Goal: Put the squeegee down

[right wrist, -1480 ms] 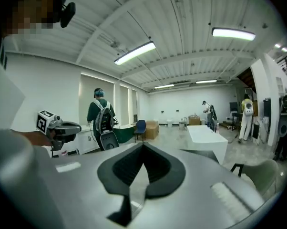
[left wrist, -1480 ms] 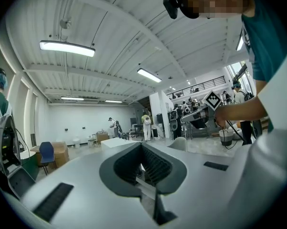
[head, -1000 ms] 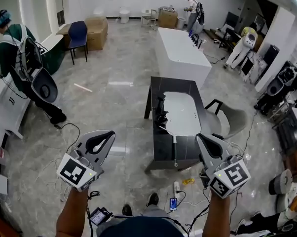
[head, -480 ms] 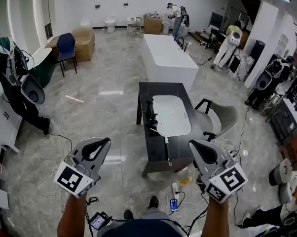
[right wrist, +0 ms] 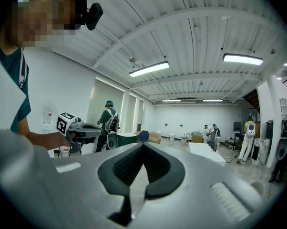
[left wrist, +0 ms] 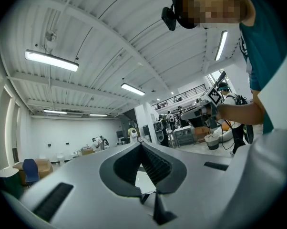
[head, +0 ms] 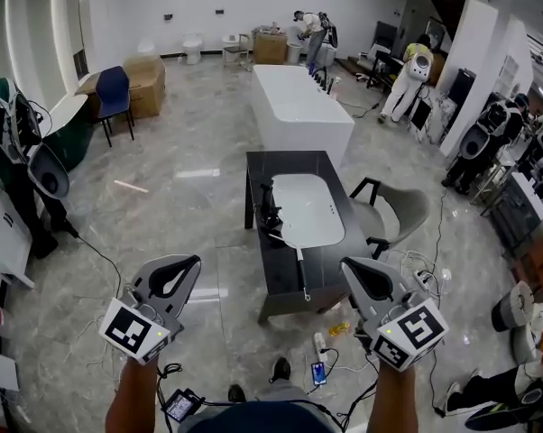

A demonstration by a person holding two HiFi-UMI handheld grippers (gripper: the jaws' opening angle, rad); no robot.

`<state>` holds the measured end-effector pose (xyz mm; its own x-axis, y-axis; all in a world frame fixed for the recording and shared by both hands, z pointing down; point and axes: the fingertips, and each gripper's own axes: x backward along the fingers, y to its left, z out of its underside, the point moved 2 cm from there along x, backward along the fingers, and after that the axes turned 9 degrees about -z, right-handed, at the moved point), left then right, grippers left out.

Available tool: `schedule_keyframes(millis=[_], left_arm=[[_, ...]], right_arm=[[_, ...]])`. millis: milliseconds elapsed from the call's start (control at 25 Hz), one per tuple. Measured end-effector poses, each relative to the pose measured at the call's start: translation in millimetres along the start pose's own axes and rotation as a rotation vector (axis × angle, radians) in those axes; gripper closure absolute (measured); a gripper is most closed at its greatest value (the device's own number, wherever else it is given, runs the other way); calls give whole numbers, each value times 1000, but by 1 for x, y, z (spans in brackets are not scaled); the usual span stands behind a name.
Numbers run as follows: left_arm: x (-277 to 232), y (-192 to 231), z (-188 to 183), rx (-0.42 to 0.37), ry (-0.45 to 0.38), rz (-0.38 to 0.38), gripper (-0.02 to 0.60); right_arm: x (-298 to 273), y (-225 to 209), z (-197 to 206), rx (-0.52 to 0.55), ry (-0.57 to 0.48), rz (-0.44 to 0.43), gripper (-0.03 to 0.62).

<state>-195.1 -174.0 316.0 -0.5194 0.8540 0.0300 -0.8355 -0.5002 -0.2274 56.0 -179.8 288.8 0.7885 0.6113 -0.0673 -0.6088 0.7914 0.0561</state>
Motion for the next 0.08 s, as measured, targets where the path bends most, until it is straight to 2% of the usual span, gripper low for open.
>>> schedule_keyframes(millis=[80], left_arm=[[0, 0, 0, 1, 3, 1, 580]], right_arm=[[-1, 0, -1, -3, 1, 0, 586]])
